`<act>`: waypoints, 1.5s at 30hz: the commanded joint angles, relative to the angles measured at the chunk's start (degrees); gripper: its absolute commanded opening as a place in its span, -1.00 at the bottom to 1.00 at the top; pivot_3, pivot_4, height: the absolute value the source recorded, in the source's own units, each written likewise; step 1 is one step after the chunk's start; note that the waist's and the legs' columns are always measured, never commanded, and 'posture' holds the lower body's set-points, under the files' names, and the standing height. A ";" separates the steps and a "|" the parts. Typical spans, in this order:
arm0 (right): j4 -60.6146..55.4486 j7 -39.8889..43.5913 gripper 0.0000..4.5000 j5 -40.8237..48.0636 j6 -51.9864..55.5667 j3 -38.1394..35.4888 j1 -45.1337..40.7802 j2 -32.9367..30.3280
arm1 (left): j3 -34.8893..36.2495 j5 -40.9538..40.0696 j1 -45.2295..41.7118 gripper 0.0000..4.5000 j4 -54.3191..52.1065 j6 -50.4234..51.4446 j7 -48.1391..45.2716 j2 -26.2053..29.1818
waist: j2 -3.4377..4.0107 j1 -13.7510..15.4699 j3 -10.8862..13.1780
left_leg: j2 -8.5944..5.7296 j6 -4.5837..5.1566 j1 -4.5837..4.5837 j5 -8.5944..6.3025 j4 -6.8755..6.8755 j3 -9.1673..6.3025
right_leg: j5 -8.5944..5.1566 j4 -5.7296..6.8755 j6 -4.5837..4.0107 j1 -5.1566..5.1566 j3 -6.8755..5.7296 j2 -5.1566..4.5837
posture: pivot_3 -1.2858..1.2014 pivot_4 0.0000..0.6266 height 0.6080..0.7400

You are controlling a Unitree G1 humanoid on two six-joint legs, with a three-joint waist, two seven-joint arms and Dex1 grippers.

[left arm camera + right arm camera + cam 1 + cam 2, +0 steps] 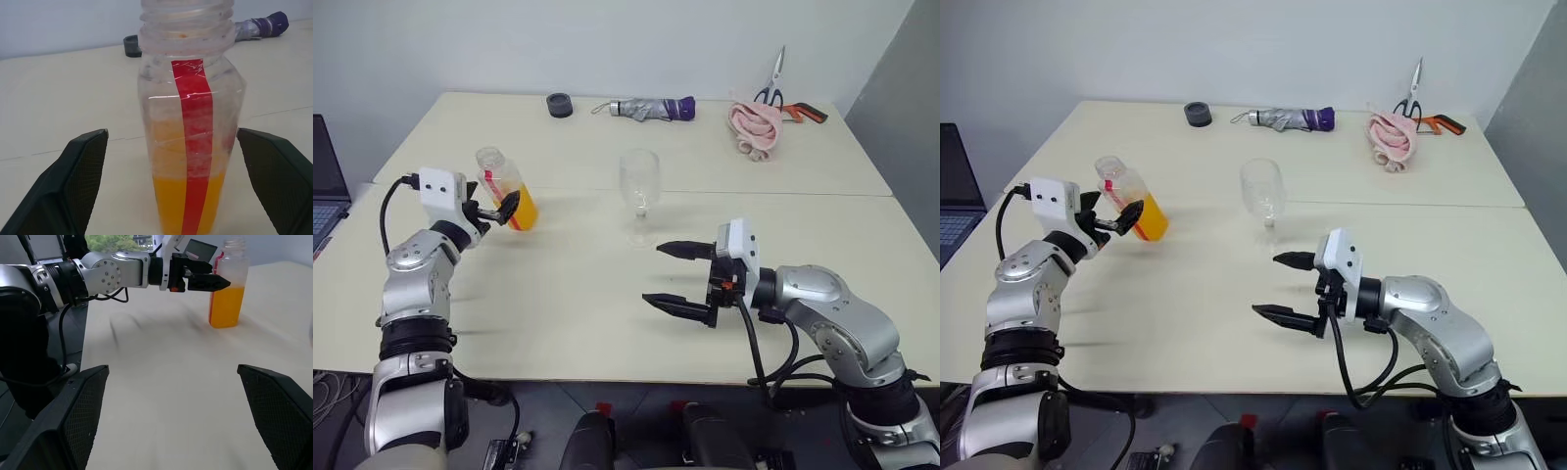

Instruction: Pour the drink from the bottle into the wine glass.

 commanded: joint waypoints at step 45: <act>-2.42 -10.75 1.00 -1.25 -3.09 -4.59 -5.90 4.51 | -7.92 4.98 -10.50 -0.16 -6.21 -1.27 -0.71 -5.33 | -0.02 0.22 0.01 | -0.04 -0.01 -0.12 0.00 0.04 -0.05 | 0.01 -0.01 -0.01 -0.03 -0.04 -0.03 | 0.03 -0.52 1.00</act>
